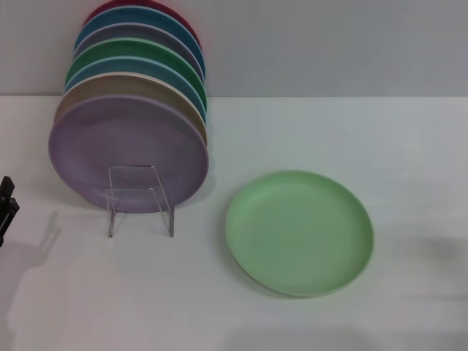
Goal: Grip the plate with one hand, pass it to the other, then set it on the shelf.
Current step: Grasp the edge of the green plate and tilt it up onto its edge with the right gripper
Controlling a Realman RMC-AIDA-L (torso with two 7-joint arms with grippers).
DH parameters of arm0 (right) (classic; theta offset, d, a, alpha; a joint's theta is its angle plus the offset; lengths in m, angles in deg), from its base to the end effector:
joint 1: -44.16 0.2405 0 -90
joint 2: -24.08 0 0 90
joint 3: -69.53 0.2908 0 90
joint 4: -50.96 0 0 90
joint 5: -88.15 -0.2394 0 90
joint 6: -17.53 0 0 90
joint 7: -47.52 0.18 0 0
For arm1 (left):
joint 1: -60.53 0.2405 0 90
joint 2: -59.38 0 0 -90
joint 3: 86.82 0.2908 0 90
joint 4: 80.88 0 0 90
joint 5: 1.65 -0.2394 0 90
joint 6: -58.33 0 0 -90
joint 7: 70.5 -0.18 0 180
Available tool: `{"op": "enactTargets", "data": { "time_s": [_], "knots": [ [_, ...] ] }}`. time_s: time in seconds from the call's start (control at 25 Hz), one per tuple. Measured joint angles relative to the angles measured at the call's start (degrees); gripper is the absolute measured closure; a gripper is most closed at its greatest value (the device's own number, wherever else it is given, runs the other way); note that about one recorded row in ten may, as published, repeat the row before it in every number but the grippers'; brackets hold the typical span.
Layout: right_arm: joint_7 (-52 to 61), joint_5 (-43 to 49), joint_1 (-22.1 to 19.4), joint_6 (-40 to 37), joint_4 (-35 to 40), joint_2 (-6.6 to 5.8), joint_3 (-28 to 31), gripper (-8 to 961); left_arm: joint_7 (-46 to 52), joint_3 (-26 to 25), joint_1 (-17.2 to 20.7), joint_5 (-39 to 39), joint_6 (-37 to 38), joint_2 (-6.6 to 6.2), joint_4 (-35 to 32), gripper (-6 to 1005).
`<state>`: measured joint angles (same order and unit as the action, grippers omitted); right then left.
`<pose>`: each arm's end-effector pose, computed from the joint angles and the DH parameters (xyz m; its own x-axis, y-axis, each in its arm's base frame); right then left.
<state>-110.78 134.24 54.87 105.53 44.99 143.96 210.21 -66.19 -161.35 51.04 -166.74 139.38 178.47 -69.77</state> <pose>0.4251 0.2789 0.0095 0.6568 0.1847 -0.7310 -0.7327 -0.0723 -0.6767 -0.4043 0.2950 -0.0251 0.7900 -0.1619 0.5913 0.5803 -0.1139 -0.8064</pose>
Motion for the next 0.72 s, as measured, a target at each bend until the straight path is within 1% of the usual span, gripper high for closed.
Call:
{"op": "enactTargets", "data": {
  "time_s": [0.32, 0.44, 0.52, 0.56, 0.6, 0.72],
  "knots": [
    [0.6, 0.0, 0.6, 6.1, -0.8, -0.25, -1.7, 124, 0.4, 0.6, -0.5, -0.2, 0.0, 0.0, 0.1, 189],
    [4.8, 1.6, 1.4, 5.7, -3.4, -0.53, -3.3, 125, 0.7, 0.6, -0.8, -0.1, 0.0, 0.0, 0.1, 191],
    [9.3, 3.7, 1.3, 4.0, -8.4, -0.55, -4.6, 125, 0.7, 0.6, -1.0, -0.1, 0.0, -0.04, 0.2, 192],
    [15.8, 5.7, 0.4, 0.8, -14.9, -0.33, -5.9, 125, 0.6, 0.6, -1.1, -0.1, 0.0, -0.05, 0.3, 193],
    [15.8, 5.7, 0.4, 0.8, -14.9, -0.33, -5.9, 125, 0.5, 0.6, -1.1, -0.1, 0.0, -0.06, 0.5, 193],
    [30.7, 9.8, -1.8, -7.8, -28.8, -0.29, -10.9, 125, 0.6, 0.6, -1.5, -0.2, -0.3, -0.05, 0.8, 195]
  ]
}}
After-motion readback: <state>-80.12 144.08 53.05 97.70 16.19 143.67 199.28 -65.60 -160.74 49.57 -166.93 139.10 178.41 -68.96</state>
